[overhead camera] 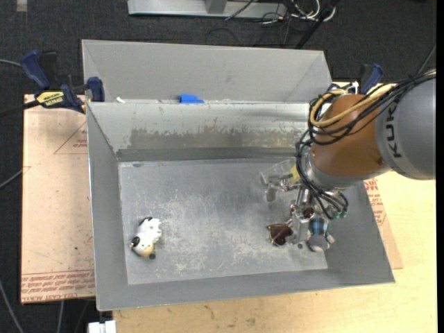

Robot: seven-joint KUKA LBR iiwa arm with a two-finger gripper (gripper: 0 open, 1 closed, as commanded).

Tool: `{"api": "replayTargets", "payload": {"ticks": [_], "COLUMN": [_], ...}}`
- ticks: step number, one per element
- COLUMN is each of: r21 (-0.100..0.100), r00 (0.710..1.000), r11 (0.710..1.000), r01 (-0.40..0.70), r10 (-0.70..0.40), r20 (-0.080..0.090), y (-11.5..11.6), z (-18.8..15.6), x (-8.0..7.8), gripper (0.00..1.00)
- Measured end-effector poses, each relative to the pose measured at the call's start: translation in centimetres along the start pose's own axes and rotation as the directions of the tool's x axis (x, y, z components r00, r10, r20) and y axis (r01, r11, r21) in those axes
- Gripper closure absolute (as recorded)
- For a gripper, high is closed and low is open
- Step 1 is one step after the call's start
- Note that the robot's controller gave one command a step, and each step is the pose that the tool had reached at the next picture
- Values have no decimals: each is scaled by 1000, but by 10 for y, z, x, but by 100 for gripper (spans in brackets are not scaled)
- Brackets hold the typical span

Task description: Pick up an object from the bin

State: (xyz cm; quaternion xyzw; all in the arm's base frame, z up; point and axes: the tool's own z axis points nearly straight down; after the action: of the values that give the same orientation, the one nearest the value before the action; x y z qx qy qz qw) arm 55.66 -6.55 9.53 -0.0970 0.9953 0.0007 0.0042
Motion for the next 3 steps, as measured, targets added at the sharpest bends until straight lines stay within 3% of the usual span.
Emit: {"api": "replayTargets", "payload": {"ticks": [1, 2, 3], "r21": [-2, -1, -3], "r00": [999, 981, 969], "r11": [999, 981, 969], "r01": [35, 193, 248], "r10": [-36, -193, -248], "r20": [-9, -5, -9], "y": [-18, 7, -9], "z": [-15, -6, 27], "x": [20, 1, 10], "gripper": [0, 0, 0]}}
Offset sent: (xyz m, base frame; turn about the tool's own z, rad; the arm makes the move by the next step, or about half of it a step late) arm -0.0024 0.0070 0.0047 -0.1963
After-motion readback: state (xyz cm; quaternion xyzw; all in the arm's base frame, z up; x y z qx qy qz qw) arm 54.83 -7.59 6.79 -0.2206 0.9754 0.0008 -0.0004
